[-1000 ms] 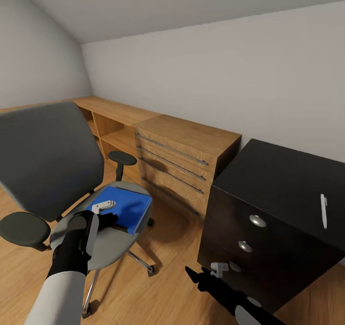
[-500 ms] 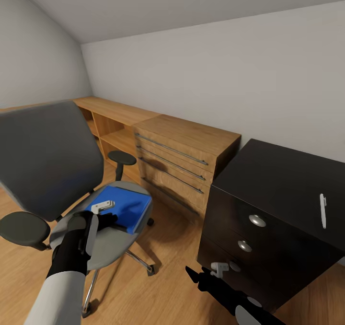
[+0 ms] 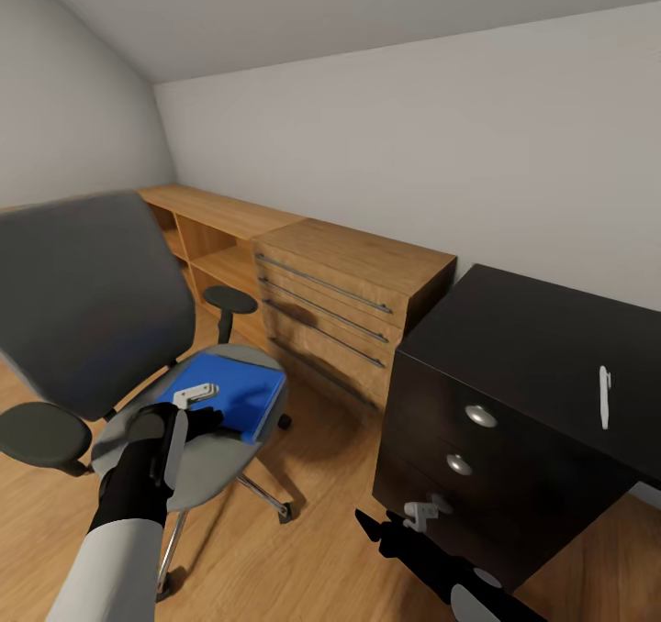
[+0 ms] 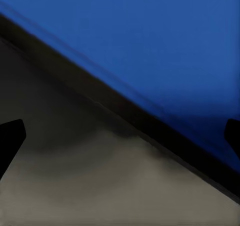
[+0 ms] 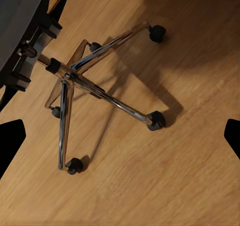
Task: In the bedroom, organize the workspace by keeping the computer under the desk, ensuring the monitor is on the desk, placing the keyboard on the desk next to the monitor, placing the mouse on the desk next to the keyboard, moving the folder from the swivel chair onto the desk next to the mouse, stacking the notebook on top of the folder with the pen on top of the notebook, and positioning the swivel chair next to the desk.
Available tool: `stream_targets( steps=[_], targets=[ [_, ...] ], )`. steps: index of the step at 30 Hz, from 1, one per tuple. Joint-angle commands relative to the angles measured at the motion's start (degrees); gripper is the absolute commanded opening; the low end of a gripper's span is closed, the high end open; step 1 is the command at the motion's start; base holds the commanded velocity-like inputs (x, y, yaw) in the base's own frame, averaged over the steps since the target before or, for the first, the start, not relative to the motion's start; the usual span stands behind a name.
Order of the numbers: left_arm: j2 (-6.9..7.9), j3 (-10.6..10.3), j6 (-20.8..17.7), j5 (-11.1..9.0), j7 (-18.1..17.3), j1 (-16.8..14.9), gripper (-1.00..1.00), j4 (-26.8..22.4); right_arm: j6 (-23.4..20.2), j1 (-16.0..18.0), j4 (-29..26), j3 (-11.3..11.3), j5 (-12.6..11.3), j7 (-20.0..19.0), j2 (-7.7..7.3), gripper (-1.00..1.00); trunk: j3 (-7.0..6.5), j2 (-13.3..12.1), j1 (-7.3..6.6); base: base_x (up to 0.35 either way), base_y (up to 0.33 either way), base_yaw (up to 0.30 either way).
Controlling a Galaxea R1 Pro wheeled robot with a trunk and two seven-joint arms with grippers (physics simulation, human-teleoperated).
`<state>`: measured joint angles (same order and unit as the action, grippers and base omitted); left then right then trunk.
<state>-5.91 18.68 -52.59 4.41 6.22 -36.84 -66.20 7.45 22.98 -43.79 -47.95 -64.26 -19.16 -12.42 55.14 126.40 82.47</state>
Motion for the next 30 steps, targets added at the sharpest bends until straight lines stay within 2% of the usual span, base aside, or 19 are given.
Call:
stream_targets(
  steps=[1,8,21,30],
  targets=[
    [-0.07,0.1,-0.2,0.1,-0.2,0.0,1.00,1.8,0.4,0.1,0.0,-0.4,-0.6,-0.1,-0.07,1.00,0.06,0.0,0.00,-0.036,-0.068,0.000],
    [-0.07,0.1,-0.1,0.2,-0.2,0.0,1.00,1.8,0.7,0.1,0.0,-0.4,-0.6,-0.1,-0.08,1.00,0.06,0.0,0.00,-0.044,-0.143,0.000],
    [-0.07,0.1,0.0,0.2,-0.2,-0.1,1.00,1.8,0.7,0.1,0.0,-0.5,-0.6,-0.1,-0.06,1.00,0.06,0.0,0.00,-0.002,-0.019,0.000],
    [-0.07,0.1,0.0,0.2,-0.2,-0.1,1.00,1.8,0.7,0.1,0.3,-0.5,-0.6,-0.1,-0.06,1.00,0.06,0.0,0.00,0.000,-0.144,0.000]
  ],
)
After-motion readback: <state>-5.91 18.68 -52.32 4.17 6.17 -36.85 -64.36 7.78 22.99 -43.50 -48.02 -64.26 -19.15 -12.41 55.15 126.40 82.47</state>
